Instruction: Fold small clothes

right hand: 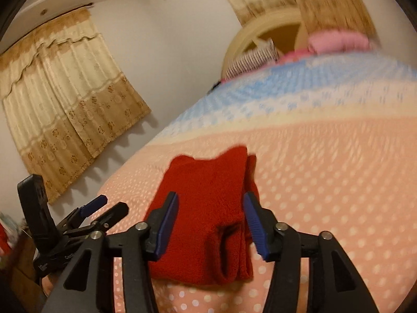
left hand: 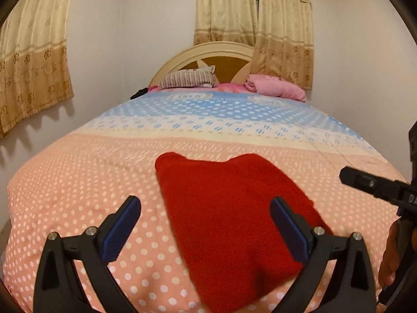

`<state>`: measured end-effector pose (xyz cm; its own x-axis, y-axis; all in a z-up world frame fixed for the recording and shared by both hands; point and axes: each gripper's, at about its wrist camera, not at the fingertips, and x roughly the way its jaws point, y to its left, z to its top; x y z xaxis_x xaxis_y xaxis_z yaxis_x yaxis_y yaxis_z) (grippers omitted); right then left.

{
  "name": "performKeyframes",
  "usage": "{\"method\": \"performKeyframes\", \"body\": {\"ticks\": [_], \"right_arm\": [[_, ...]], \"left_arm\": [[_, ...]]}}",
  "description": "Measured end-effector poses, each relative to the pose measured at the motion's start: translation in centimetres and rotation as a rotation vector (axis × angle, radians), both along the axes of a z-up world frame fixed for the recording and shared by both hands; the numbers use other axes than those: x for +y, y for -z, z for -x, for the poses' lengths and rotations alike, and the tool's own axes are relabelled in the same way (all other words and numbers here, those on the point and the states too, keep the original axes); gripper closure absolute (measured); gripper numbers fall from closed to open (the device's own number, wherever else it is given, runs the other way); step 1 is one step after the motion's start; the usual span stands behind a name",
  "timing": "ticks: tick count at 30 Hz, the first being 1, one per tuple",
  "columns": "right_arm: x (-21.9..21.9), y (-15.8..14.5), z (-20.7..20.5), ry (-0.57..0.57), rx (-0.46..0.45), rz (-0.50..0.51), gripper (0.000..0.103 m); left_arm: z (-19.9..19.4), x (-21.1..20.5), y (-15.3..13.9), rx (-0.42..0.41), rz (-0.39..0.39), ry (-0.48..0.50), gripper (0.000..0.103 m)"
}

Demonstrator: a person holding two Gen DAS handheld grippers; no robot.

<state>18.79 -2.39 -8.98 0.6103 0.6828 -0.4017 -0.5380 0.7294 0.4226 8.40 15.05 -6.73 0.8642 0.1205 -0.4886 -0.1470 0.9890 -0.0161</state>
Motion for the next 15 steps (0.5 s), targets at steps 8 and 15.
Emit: {"method": "performKeyframes", "body": {"ticks": [8,15], "right_arm": [[0.0,-2.1,2.1,0.006,-0.077,0.023,0.037],[0.5,-1.8,2.2,0.008,-0.066,0.031,0.037]], "left_arm": [[0.2,0.1,-0.7,-0.021,0.003,-0.001,0.001],[0.3,0.0,-0.8,-0.029,0.001,0.001,0.001]]}}
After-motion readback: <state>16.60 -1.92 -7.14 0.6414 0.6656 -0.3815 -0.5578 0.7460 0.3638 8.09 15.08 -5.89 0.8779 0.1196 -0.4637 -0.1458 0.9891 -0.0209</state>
